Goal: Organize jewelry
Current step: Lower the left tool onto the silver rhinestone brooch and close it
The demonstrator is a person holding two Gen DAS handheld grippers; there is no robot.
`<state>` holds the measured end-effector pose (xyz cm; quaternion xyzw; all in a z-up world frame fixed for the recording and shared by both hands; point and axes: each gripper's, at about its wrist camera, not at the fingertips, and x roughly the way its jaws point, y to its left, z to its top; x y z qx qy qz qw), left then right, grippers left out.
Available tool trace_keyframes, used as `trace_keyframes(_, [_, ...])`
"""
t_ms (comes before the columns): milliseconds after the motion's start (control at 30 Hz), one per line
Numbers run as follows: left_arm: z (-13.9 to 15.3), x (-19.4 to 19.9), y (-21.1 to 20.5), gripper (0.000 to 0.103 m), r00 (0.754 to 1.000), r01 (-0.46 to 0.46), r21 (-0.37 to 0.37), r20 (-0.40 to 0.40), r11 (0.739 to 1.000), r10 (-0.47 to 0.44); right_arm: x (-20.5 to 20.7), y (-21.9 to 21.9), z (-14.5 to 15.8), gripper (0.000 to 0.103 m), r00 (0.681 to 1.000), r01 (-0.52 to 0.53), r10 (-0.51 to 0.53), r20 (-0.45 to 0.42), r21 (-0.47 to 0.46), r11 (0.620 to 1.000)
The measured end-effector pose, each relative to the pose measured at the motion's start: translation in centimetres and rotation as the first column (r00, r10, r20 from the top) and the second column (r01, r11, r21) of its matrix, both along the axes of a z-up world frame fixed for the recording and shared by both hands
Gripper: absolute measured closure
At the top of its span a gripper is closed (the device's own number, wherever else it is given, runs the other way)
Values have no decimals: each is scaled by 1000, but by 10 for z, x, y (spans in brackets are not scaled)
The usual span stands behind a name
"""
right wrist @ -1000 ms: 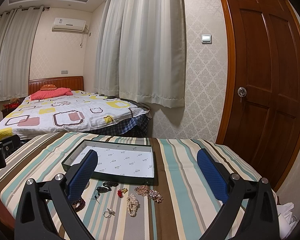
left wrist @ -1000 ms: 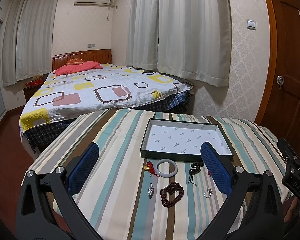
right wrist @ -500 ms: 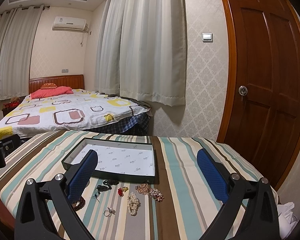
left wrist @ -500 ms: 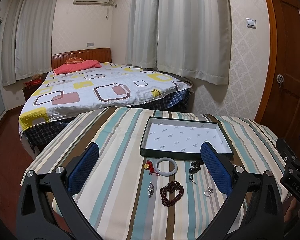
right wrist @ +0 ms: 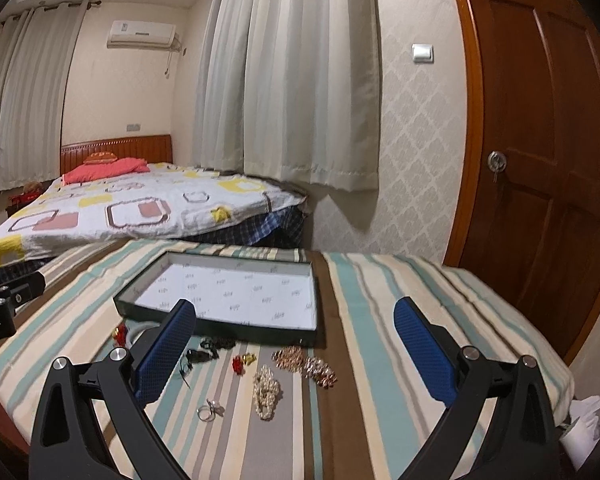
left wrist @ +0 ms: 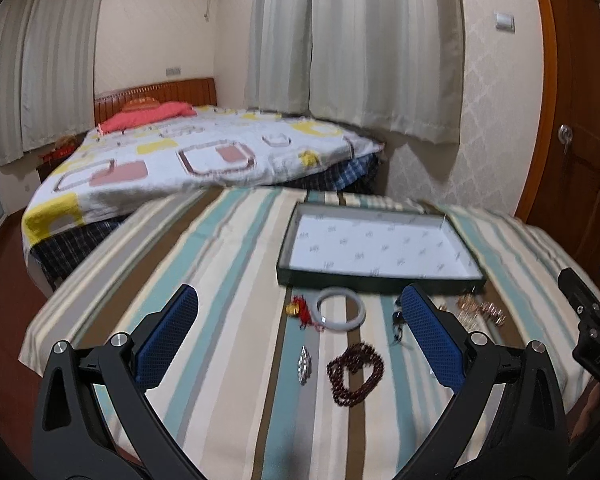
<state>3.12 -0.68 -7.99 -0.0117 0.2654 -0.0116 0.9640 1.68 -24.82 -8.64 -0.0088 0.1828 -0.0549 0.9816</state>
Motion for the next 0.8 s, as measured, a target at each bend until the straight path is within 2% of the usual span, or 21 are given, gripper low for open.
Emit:
trace_keyframes(233, [-42,22,-1,4,992,32,-24,-119,999,-35,22,-6,-34,6,993,-19,23,-115,32,999])
trace_keyframes(467, [-75,47,-6,6,974,45,-27,-222,999,-49,36,-9,-56,6,983,-23,32,-183,49,999])
trace_keyframes(533, [-85,56,-2,19,962,31,-41,-270,999,-41,41,-10,-60,6,979,-22,33,-201,56,998])
trace_keyframes(600, [-93,63,7,26,950,12,-71,-310,997,-34,44,-11,-63,6,976,-20,33,-217,62,998])
trace_keyframes(700, [-99,69,14,26,944,-10,-68,-330,998,-13,50,-13,-68,6,972,-20,37,-232,75,997])
trace_keyframes(800, [-103,71,14,35,941,7,-52,-339,999,-25,55,-12,-72,6,967,-24,45,-250,87,996])
